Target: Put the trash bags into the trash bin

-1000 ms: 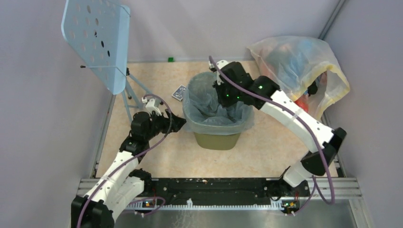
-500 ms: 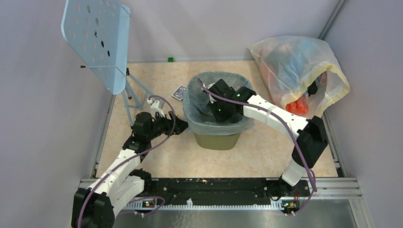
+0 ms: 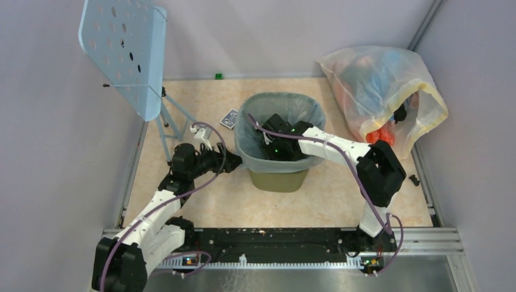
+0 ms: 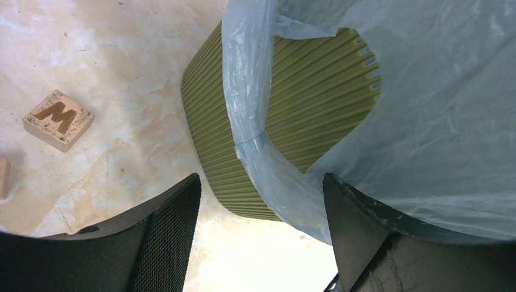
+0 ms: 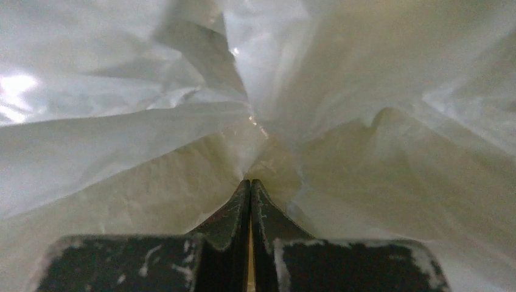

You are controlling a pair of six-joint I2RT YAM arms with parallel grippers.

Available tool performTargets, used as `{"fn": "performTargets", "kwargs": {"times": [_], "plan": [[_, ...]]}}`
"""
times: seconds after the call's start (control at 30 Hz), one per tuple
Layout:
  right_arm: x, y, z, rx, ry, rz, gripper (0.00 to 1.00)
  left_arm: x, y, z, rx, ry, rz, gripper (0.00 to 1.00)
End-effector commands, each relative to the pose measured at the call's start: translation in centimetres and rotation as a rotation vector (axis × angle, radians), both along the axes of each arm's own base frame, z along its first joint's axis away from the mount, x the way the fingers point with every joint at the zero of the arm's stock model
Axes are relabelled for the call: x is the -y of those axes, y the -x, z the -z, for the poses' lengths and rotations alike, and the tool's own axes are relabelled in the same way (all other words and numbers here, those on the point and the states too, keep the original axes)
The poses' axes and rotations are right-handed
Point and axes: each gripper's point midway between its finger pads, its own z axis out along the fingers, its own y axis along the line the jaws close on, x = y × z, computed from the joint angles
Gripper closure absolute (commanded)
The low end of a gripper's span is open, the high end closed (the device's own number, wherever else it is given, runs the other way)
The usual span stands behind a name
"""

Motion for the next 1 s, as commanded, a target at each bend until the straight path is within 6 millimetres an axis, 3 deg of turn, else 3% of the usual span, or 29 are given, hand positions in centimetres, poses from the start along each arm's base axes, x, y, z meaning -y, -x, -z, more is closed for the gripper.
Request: {"fn": "performTargets", "kwargs": {"times": [0.0, 0.33, 0.43, 0.5, 0.7, 0.97], "plan": [[-0.4, 0.3, 1.6, -0.045, -0.014, -0.005, 1.0, 0.3, -0.4, -1.3, 0.056, 0.019, 0.017, 0.22], [0.4, 1.4, 5.2, -0.101, 0.006, 0.01, 1.0, 0.1, -0.7, -3.1, 0.092, 0.015, 0.003, 0.2], [0.4, 1.2, 5.2, -0.091, 0.006, 0.016, 1.0, 0.0, -0.7, -3.0, 0.085, 0.012, 0.001, 0.2], [0.4, 0.8, 4.3, -0.065, -0.005, 0.024, 1.0, 0.1, -0.7, -3.0, 0.082, 0.012, 0.002, 0.2], [0.4, -0.5, -1.2, 0.04, -0.045, 0.042, 1.0, 0.0, -0.6, -3.1, 0.075, 0.014, -0.001, 0.2], [0.0, -0.6, -7.8, 0.133, -0.161, 0.061, 1.0, 0.0, -0.6, -3.0, 0.072, 0.015, -0.005, 0.2]]}}
